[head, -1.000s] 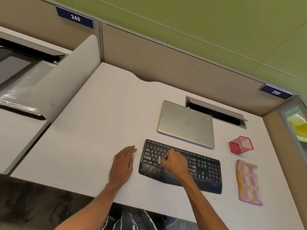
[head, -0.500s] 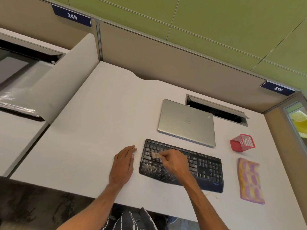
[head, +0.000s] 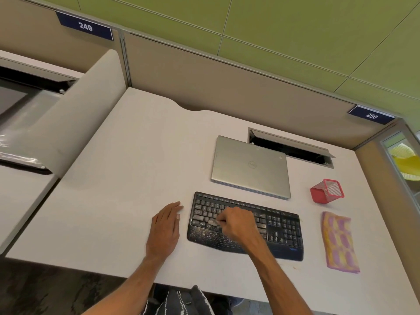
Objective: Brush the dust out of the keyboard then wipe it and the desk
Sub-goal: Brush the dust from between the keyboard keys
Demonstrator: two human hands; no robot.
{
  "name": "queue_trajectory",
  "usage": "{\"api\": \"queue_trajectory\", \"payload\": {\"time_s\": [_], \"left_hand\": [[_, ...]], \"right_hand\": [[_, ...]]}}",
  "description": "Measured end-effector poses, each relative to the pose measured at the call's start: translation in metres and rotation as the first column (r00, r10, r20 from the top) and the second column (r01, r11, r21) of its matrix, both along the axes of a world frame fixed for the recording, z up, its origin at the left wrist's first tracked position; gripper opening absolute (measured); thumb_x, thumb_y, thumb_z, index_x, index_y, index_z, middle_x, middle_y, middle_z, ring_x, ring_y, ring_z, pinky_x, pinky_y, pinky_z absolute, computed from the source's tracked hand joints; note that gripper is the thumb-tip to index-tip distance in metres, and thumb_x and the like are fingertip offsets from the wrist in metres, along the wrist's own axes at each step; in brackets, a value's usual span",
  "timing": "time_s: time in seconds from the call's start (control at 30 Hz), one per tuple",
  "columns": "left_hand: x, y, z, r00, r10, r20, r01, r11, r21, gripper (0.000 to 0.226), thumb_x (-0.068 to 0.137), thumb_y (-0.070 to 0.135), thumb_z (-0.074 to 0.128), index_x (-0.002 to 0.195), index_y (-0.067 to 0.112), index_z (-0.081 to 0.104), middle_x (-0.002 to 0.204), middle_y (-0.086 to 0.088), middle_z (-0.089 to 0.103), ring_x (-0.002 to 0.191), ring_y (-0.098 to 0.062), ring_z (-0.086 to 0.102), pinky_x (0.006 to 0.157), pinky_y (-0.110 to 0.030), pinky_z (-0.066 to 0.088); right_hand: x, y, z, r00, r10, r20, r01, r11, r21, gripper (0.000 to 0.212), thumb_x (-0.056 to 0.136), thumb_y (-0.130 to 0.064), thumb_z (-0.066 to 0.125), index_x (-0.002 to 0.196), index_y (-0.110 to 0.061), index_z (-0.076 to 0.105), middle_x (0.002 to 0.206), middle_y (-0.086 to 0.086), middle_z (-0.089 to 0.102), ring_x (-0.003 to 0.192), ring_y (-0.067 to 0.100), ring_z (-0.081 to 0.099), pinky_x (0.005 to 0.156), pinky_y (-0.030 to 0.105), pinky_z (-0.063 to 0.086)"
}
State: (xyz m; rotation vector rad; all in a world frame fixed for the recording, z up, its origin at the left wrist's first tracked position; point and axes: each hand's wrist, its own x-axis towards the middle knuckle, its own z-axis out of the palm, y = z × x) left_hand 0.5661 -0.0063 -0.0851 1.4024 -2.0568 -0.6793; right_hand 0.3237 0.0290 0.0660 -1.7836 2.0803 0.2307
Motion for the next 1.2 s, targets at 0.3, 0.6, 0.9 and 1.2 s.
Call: {"api": "queue_trajectory", "payload": {"time_s": [0.3,0.6,0.9,1.2], "left_hand": [[0.000,-0.001,0.000,1.000,-0.002,0.020,0.002,1.000,0.018,0.041,0.116,0.030,0.036,0.150,0.031,0.059,0.157,0.019,0.053,0.150,-0.001,0.043,0.125,-0.025,0.029],[0.001,0.000,0.003,1.000,-0.004,0.010,0.004,1.000,0.019,0.041,0.116,0.030,0.036,0.149,0.030,0.060,0.157,0.017,0.054,0.149,-0.003,0.045,0.125,-0.024,0.028],[-0.001,0.000,0.004,1.000,-0.003,-0.004,0.004,1.000,0.015,0.041,0.116,0.031,0.036,0.148,0.030,0.060,0.156,0.018,0.055,0.148,-0.003,0.047,0.123,-0.032,0.036],[0.000,0.001,0.003,1.000,-0.012,0.012,0.011,1.000,0.027,0.042,0.116,0.032,0.034,0.150,0.030,0.060,0.156,0.018,0.054,0.149,-0.003,0.045,0.124,-0.031,0.034]], "right_hand": [[-0.018,0.004,0.008,0.988,-0.152,-0.010,0.151,0.985,-0.085,0.021,0.103,-0.035,0.058,0.095,-0.031,0.076,0.067,-0.016,0.067,0.051,-0.001,0.052,0.056,0.021,0.047],[-0.012,0.008,0.000,0.967,-0.245,0.067,0.241,0.969,0.060,0.017,0.093,-0.022,0.064,0.084,-0.028,0.076,0.079,-0.019,0.073,0.051,-0.001,0.055,0.051,0.016,0.040],[-0.008,0.011,-0.007,0.945,-0.315,0.085,0.312,0.949,0.048,0.016,0.094,-0.021,0.064,0.087,-0.023,0.079,0.077,-0.013,0.074,0.049,0.003,0.054,0.055,0.024,0.055],[-0.011,0.009,-0.006,0.923,-0.376,0.081,0.380,0.924,-0.039,0.014,0.096,-0.025,0.065,0.093,-0.024,0.079,0.070,-0.013,0.070,0.052,0.002,0.059,0.051,0.021,0.051]]}}
